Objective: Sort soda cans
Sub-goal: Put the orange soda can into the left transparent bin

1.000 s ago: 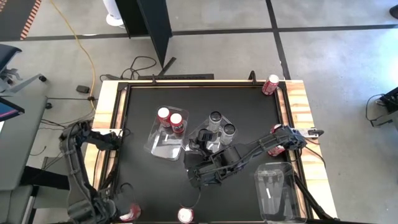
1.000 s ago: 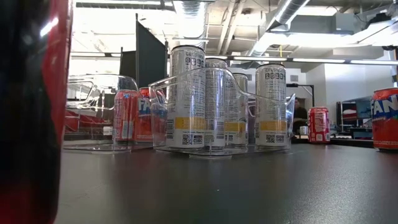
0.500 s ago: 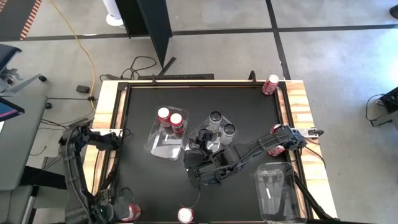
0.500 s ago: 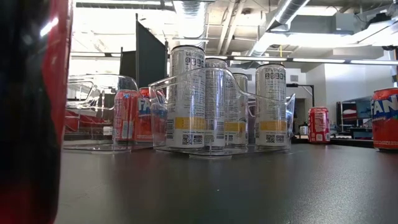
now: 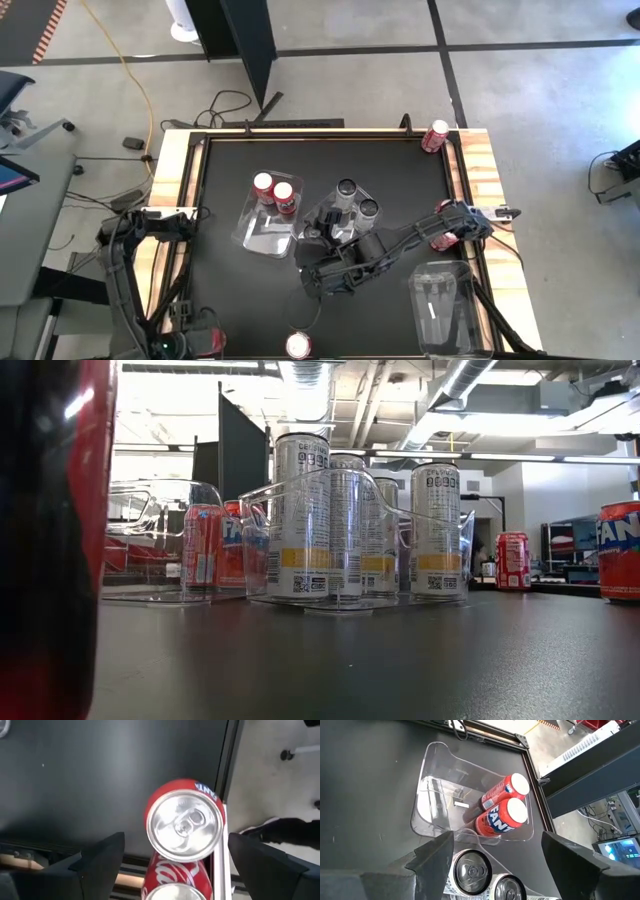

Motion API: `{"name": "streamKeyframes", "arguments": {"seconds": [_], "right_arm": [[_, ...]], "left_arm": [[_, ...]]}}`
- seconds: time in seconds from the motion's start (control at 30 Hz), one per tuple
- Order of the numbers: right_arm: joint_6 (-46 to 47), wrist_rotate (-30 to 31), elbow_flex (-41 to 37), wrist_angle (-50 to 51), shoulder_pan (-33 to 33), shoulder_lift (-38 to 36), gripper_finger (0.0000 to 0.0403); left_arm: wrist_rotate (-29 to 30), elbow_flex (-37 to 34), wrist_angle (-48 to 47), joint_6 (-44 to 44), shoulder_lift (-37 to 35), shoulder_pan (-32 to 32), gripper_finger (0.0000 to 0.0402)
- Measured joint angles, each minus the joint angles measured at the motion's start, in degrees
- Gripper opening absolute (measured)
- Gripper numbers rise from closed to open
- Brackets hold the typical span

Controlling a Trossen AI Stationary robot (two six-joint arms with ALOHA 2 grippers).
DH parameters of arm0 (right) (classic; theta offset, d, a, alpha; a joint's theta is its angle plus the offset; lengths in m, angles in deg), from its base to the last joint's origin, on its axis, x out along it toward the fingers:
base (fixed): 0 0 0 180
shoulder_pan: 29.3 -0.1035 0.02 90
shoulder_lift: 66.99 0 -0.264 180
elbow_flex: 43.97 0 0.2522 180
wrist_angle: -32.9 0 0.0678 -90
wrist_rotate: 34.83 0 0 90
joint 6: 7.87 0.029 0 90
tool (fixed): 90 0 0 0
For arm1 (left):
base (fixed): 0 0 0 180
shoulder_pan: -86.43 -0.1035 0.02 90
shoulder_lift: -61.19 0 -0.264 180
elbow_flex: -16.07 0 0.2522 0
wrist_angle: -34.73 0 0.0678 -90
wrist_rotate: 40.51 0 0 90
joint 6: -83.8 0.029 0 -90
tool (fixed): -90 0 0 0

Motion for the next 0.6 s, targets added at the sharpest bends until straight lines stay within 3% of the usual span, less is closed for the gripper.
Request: {"name": "streamKeyframes", "arguments": {"seconds": [0.6], "right_arm": [[0.04,0.0,0.0,0.01,-0.13,0.0,0.0317]], "left_arm": [[1.93,0.0,2.35,-3.74,0.0,-0.02,0.0351]]}}
